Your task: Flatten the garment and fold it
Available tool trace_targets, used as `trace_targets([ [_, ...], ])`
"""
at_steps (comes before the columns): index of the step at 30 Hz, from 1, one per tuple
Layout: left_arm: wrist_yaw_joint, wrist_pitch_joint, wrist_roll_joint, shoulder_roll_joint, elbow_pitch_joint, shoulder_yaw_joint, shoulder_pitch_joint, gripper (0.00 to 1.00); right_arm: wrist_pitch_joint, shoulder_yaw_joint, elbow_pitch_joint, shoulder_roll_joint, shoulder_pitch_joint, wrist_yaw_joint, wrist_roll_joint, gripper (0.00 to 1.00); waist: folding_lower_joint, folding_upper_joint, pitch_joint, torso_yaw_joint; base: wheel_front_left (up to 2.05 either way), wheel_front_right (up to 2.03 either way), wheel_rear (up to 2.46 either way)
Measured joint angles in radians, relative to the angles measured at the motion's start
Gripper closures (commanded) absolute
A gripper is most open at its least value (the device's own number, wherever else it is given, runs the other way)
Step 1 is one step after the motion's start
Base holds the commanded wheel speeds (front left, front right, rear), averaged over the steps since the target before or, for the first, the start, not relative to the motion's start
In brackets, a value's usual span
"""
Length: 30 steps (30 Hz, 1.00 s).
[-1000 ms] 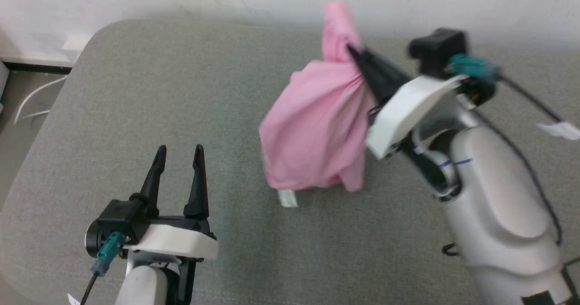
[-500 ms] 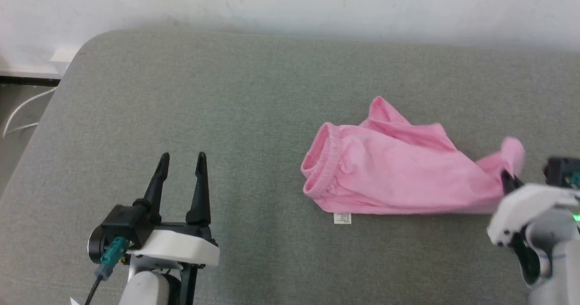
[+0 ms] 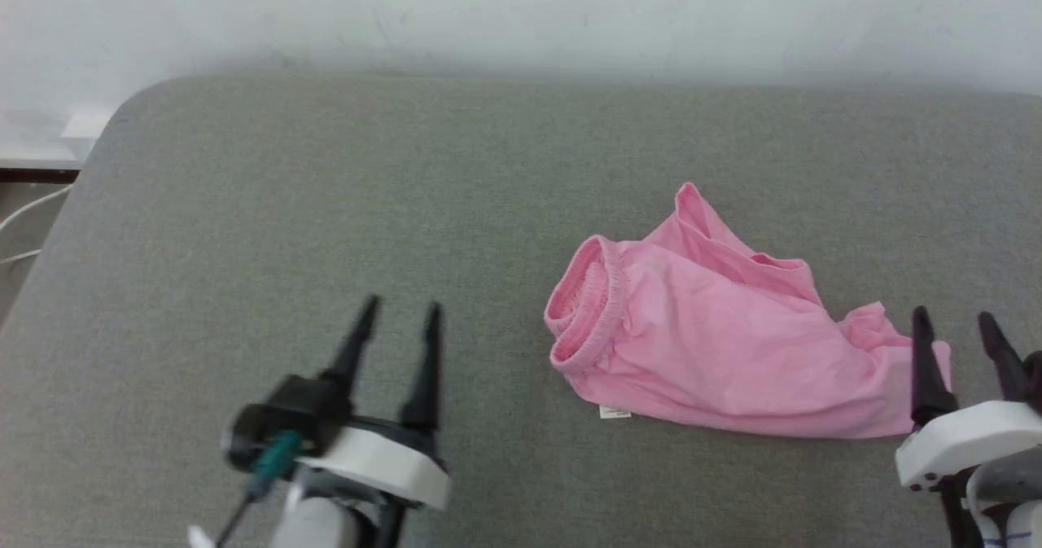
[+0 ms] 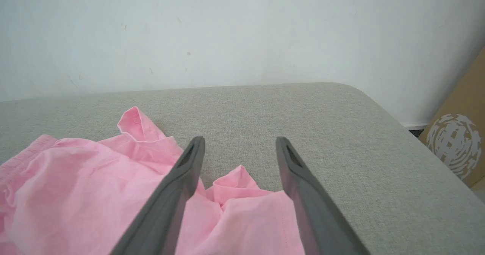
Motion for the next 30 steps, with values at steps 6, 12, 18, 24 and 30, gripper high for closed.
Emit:
trace_targets([
  [6,-0.031,0.043,0.009,-0.002,0.135,-0.194,-0.071,0.0,-0.014,0.091,-0.067,0.0,0.044,0.0,0.034,0.0,0.0001,0.0,0.014,-0.032,0.0,0.0,0.0],
  [12,-0.032,0.212,0.005,-0.002,0.284,-0.292,-0.182,0.0,-0.013,0.153,-0.067,0.0,0.046,0.0,0.058,0.0,0.0001,0.0,0.034,-0.072,0.0,0.0,0.0],
  [18,-0.02,0.374,-0.013,-0.002,0.367,-0.308,-0.23,0.0,-0.016,0.179,-0.059,0.0,0.046,0.0,0.077,0.0,0.0002,0.0,0.056,-0.113,0.0,0.0,0.0],
  [24,-0.02,0.418,-0.038,-0.002,0.375,-0.309,-0.25,0.0,-0.024,0.185,-0.045,0.0,0.046,0.0,0.086,0.0,0.0001,0.0,0.078,-0.134,0.0,0.0,0.0],
  [30,-0.022,0.414,-0.037,-0.001,0.385,-0.332,-0.274,0.8,-0.03,0.196,-0.031,0.0,0.041,0.0,0.098,0.0,0.0001,0.0,0.088,-0.129,0.0,0.0,0.0],
])
